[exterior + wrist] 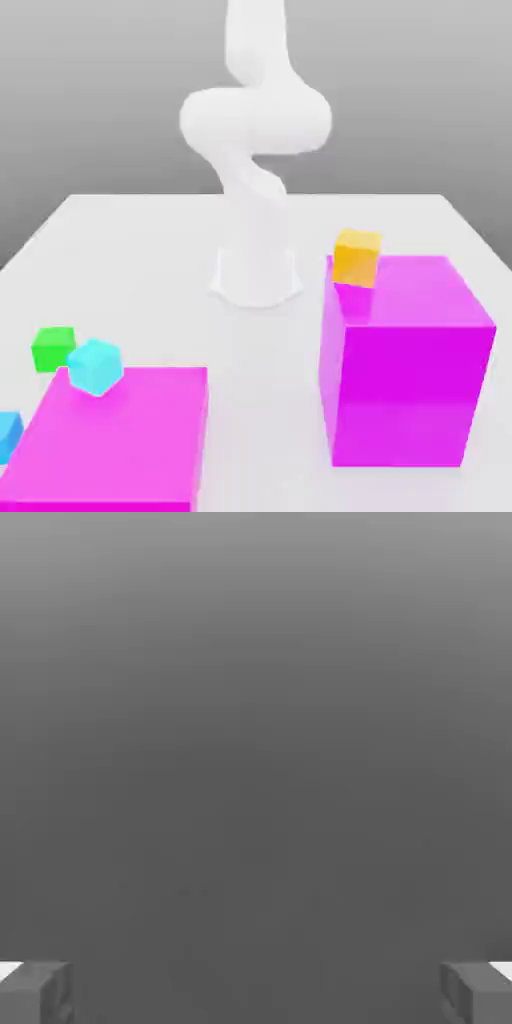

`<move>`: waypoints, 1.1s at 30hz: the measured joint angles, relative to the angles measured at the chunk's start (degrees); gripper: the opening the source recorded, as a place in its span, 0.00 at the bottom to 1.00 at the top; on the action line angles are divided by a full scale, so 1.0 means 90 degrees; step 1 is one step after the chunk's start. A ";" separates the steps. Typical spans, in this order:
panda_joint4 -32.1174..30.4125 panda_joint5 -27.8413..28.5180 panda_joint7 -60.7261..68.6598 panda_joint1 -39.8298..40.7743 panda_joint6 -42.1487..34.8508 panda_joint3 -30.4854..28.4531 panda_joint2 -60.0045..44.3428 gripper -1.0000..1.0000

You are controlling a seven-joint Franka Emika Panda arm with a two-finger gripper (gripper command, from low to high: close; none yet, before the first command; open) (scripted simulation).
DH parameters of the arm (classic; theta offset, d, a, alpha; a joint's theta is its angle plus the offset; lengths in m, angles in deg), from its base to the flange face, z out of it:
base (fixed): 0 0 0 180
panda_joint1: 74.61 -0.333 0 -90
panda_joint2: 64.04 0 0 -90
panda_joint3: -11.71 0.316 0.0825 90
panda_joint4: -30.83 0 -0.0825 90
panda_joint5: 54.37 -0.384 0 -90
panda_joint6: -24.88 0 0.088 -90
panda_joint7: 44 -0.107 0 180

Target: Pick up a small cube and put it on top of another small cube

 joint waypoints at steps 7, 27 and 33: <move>-0.0443 -0.0600 -0.1690 0.0754 0.0492 -0.0238 -0.0934 0.50; -0.1679 -0.1405 -0.7032 0.2810 0.1889 -0.0590 -0.3520 0.50; -0.2069 -0.1217 -0.8940 0.3368 0.2364 -0.0825 -0.4225 0.50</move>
